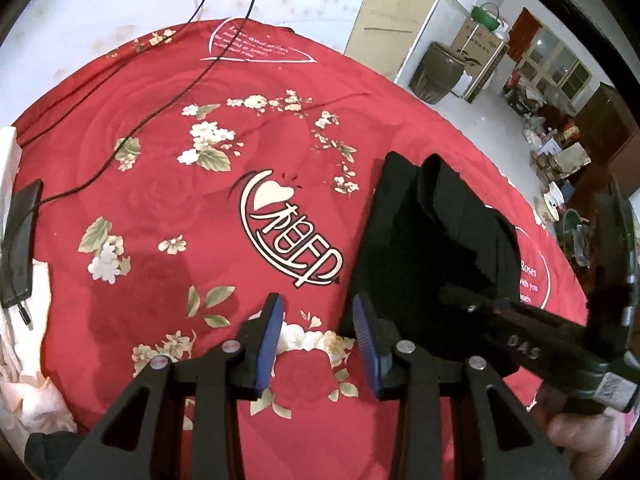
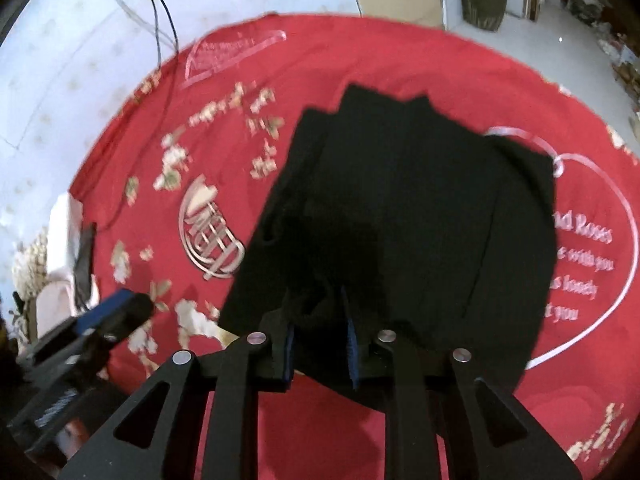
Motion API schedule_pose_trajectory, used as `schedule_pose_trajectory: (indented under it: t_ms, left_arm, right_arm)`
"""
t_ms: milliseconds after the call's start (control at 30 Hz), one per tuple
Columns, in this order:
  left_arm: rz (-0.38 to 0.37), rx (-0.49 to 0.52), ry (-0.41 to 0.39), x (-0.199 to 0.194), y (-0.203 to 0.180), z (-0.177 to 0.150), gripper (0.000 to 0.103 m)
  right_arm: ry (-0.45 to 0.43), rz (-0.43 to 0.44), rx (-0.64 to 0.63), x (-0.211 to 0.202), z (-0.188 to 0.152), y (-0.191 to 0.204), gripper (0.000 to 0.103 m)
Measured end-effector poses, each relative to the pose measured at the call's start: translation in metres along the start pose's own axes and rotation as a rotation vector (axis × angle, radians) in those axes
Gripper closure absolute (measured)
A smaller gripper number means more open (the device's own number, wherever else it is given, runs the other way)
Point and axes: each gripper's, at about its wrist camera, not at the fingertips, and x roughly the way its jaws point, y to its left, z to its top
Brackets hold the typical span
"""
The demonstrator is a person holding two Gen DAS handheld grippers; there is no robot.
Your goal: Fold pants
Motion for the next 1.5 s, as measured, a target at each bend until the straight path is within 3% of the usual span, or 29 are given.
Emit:
schedule_pose_trajectory:
  t_ms: [433,500,533,600,700,833,900,967,1000,1033,1067,1100,1200,1367,1500]
  left_arm:
    - [-0.007,-0.022,-0.052,-0.006,0.003,0.002,0.064]
    - [-0.005,-0.018,-0.048,-0.005,0.003,0.003,0.064]
    - [-0.002,-0.016,-0.043,-0.004,0.003,0.003,0.064]
    - [0.003,-0.010,-0.037,-0.003,0.003,0.002,0.064]
    - [0.001,-0.009,-0.040,-0.003,0.003,0.002,0.064]
    - [-0.007,-0.005,-0.047,-0.003,0.002,0.002,0.064]
    - [-0.016,-0.003,-0.050,-0.002,0.000,0.002,0.064]
    - [-0.033,0.011,-0.055,-0.003,-0.005,0.003,0.064]
    - [-0.040,0.021,-0.059,-0.002,-0.009,0.003,0.064]
    - [-0.052,0.034,-0.062,-0.002,-0.014,0.003,0.064]
    - [-0.062,0.044,-0.065,-0.002,-0.018,0.004,0.064]
    - [-0.073,0.056,-0.069,-0.001,-0.023,0.005,0.064]
    - [-0.092,0.101,-0.080,0.000,-0.035,0.009,0.064]
    - [-0.143,0.183,-0.094,0.011,-0.063,0.030,0.064]
    - [-0.206,0.251,-0.124,0.032,-0.097,0.060,0.064]
  right_arm:
    - [-0.059,0.034,-0.071,-0.009,-0.004,0.025,0.083]
    - [-0.009,0.023,-0.134,0.010,-0.006,0.028,0.083]
    - [0.032,0.031,-0.135,0.021,-0.006,0.025,0.081]
    - [0.022,0.076,-0.115,0.021,-0.003,0.020,0.076]
    - [0.016,0.168,-0.087,0.010,-0.003,0.018,0.058]
    - [-0.066,0.223,-0.066,-0.025,-0.013,0.009,0.058]
    - [-0.125,0.182,-0.018,-0.041,-0.023,-0.009,0.058]
    - [-0.131,0.089,0.048,-0.038,-0.031,-0.033,0.062]
    - [-0.113,0.059,0.074,-0.032,-0.035,-0.043,0.073]
    - [-0.085,0.030,0.095,-0.022,-0.039,-0.053,0.077]
    - [-0.050,0.034,0.109,-0.010,-0.044,-0.062,0.090]
    - [-0.069,0.052,0.106,-0.012,-0.044,-0.064,0.094]
    - [-0.021,0.151,0.088,-0.014,-0.035,-0.062,0.094]
    - [-0.144,0.130,0.122,-0.032,-0.003,-0.085,0.094]
    - [-0.167,0.102,0.126,-0.020,0.032,-0.106,0.094]
